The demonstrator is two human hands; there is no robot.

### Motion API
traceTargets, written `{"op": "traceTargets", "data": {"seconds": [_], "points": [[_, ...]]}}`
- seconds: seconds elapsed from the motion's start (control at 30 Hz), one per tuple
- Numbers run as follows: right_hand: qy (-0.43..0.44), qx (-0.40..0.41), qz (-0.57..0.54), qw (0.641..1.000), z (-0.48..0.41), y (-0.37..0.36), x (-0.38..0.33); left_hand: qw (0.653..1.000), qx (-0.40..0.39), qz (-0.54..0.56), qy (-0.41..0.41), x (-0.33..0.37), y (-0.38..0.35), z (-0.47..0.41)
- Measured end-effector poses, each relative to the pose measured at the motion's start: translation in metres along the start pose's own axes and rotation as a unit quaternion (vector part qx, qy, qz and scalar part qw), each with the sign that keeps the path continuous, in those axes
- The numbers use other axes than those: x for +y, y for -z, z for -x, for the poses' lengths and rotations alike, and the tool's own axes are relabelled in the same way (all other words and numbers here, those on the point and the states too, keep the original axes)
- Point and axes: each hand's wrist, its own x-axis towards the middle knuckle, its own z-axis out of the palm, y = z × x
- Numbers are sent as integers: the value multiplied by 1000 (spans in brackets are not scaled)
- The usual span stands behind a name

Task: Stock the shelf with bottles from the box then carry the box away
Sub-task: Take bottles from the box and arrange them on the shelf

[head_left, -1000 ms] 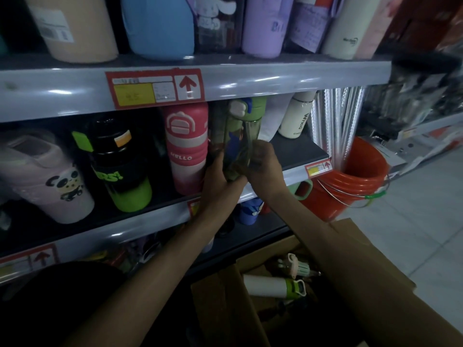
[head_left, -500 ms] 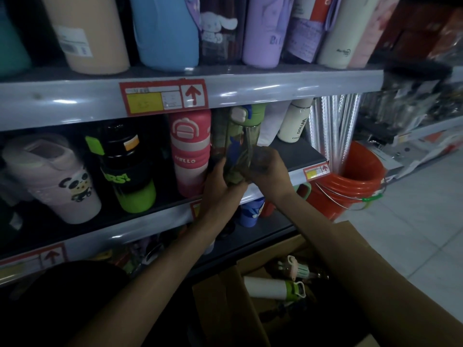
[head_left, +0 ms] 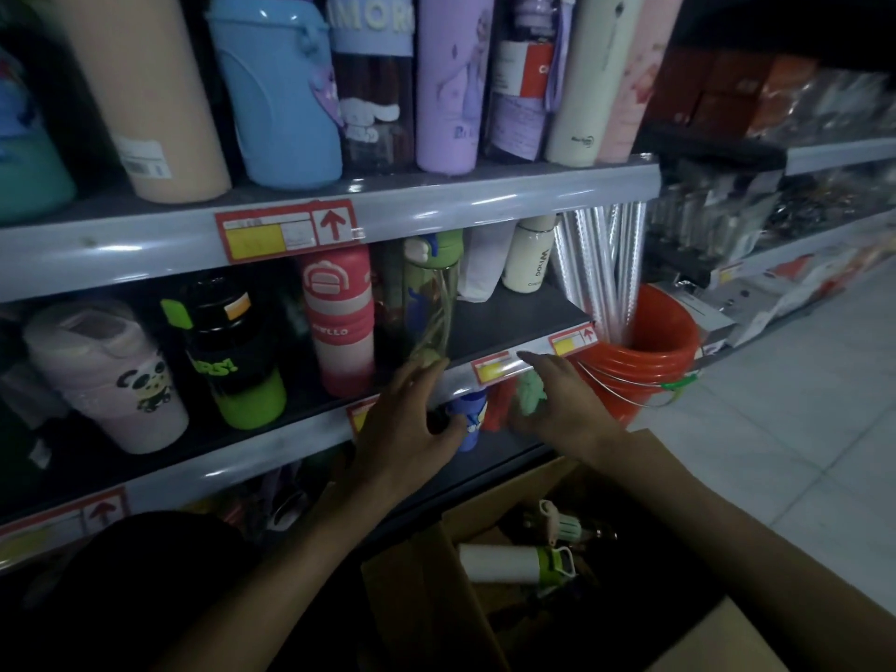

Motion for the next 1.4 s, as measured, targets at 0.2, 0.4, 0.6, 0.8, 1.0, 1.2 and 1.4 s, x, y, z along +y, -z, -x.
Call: {"op": "traceTargets", "data": {"seconds": [0.2,0.4,0.6,0.8,1.0,1.2,1.4], "points": [[-17,-78,148,986,48,15,37,978,-68,-183,-71,0,-22,16],[-24,-161,218,962,84,2,95,935,-206,-273,-98,-12,-73,27],[-13,-202,210,957,103,-35,163,876,-323,-340,-111,-33,-131,42],[-71,-307,242,918,139,-56,209,848,-396,-340,-90,-62,-203,62],[-90,-409,233,878,170,-71,218,819,-439,-364,-72,-92,-276,70],[-88,-387,231,888,176,-75,227,812,-427,-386,-101,-87,-342,37],[-101,-352,241,899,167,-73,241,811,-427,-384,-115,-86,-401,-1]]}}
